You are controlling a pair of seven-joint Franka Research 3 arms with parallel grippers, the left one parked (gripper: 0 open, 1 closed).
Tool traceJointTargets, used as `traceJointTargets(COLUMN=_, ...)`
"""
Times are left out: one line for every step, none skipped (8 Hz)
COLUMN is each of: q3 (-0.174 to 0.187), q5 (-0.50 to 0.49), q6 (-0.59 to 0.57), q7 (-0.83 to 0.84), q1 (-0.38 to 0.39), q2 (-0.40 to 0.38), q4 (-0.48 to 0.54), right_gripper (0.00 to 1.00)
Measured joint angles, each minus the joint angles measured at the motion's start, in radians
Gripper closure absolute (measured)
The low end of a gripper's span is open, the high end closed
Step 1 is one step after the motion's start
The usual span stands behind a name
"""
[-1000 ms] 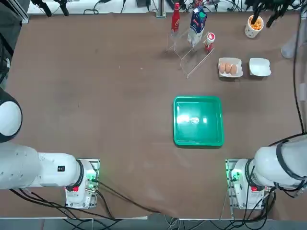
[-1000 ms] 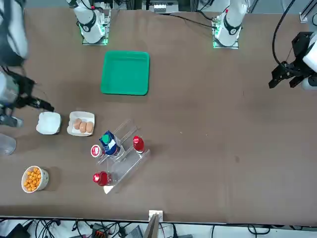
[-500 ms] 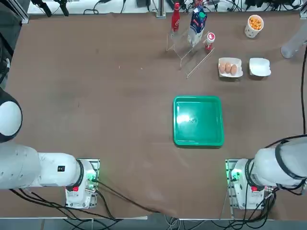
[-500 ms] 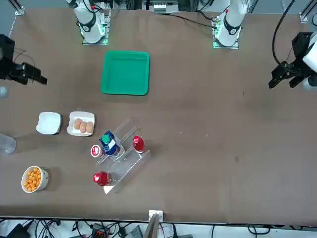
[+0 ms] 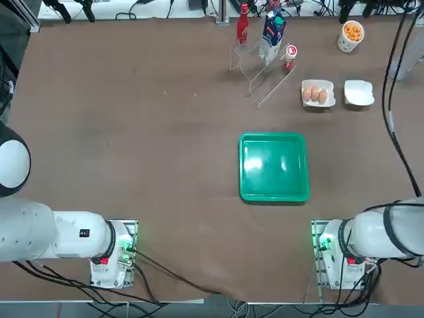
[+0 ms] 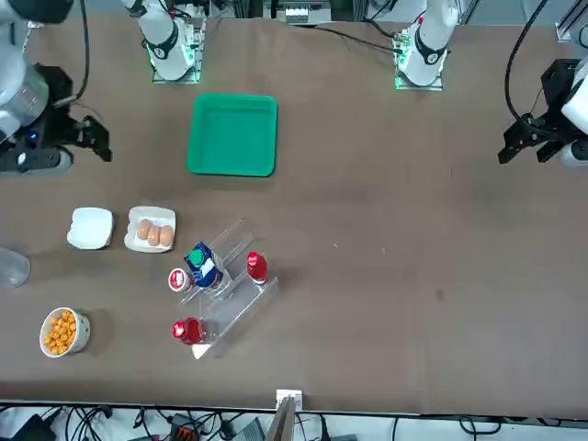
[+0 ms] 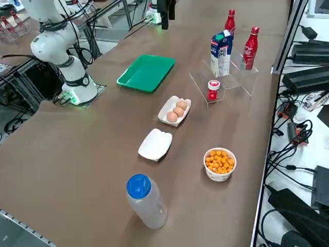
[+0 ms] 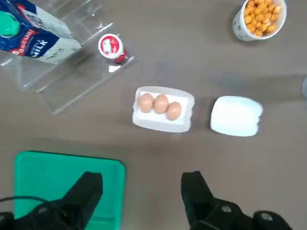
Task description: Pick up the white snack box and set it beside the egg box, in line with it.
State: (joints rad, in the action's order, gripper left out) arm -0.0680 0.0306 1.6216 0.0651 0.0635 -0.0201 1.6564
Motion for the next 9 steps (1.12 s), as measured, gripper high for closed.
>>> traceJointTargets(q3=0.021, q5=-0.028, q6=0.018, q7=0.001, q1=-0.001, q2=-0.049, q4=0.052, right_gripper=0.00)
traceJointTargets(q3=0.038, q5=-0.040, q6=0.022, q7=0.001, q1=-0.002, q2=-0.075, q4=0.072, right_gripper=0.00)
traceJointTargets(q3=0.054, q5=-0.049, q6=0.022, q7=0.001, q1=-0.001, q2=-0.082, q4=0.075, right_gripper=0.00)
traceJointTargets(q3=0.068, q5=-0.052, q6=0.022, q7=0.000, q1=-0.001, q2=-0.080, q4=0.076, right_gripper=0.00)
traceJointTargets(q3=0.076, q5=-0.052, q6=0.023, q7=-0.001, q1=-0.001, q2=-0.078, q4=0.078, right_gripper=0.00)
traceJointTargets(q3=0.083, q5=-0.052, q6=0.026, q7=-0.009, q1=0.003, q2=-0.077, q4=0.078, right_gripper=0.00)
traceJointTargets(q3=0.097, q5=-0.052, q6=0.029, q7=-0.021, q1=0.013, q2=-0.076, q4=0.075, right_gripper=0.00)
traceJointTargets(q3=0.108, q5=-0.052, q6=0.029, q7=-0.028, q1=0.021, q2=-0.071, q4=0.070, right_gripper=0.00)
traceJointTargets(q3=0.112, q5=-0.052, q6=0.029, q7=-0.030, q1=0.023, q2=-0.066, q4=0.066, right_gripper=0.00)
